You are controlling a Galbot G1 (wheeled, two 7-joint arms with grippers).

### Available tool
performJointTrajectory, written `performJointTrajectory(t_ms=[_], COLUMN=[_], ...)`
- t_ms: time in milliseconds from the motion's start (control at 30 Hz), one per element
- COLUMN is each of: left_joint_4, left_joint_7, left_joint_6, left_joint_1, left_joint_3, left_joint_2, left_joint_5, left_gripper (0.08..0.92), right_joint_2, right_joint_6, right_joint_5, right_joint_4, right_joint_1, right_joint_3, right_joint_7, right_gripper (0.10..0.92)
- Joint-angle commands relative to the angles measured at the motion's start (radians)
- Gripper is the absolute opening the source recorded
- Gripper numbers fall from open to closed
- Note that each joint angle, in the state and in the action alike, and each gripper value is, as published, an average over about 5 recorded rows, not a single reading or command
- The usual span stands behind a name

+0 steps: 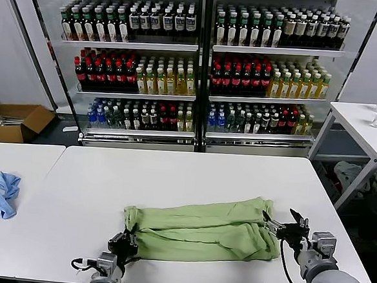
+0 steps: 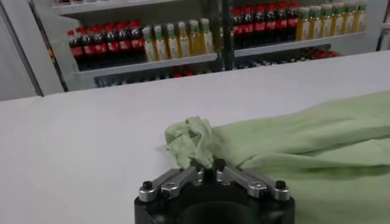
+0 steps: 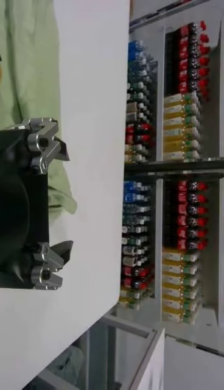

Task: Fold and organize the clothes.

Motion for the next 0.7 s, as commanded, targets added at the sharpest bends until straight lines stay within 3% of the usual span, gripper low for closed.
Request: performJointTrajectory(t_ms=[33, 233, 400, 500, 700], left_joint_4=[0.024, 0.045, -0.069, -0.195, -0.308], left_joint_7=[0.049, 0.094, 0.079, 0.059, 0.05], left_joint_6=[0.011, 0.019, 0.052, 0.078, 0.088], left_joint_1=[0.016, 0.049, 0.051, 0.04, 0.017], left_joint_3=[-0.289, -0.586, -0.709, -0.668, -0.35], left_joint_2=[0.182, 0.355, 0.397, 0.353, 0.131], left_joint_5=[-0.248, -0.431, -0.689, -0.93, -1.094], left_gripper=[0.123, 0.093, 0.093, 0.093, 0.093], right_joint_2=[-0.009, -0.015, -0.012, -0.009, -0.001], right_joint_6=[0.003, 0.009, 0.012, 0.012, 0.013], right_joint_5=[0.019, 0.03, 0.03, 0.028, 0.02], right_joint_4=[0.002, -0.005, -0.004, -0.003, -0.012], right_joint_1=[-0.003, 0.009, 0.019, 0.019, 0.013], right_joint_3=[0.017, 0.021, 0.012, 0.007, 0.004], right_joint_7=[0.002, 0.004, 0.006, 0.007, 0.006], right_gripper=[0.823, 0.823, 0.823, 0.823, 0.823])
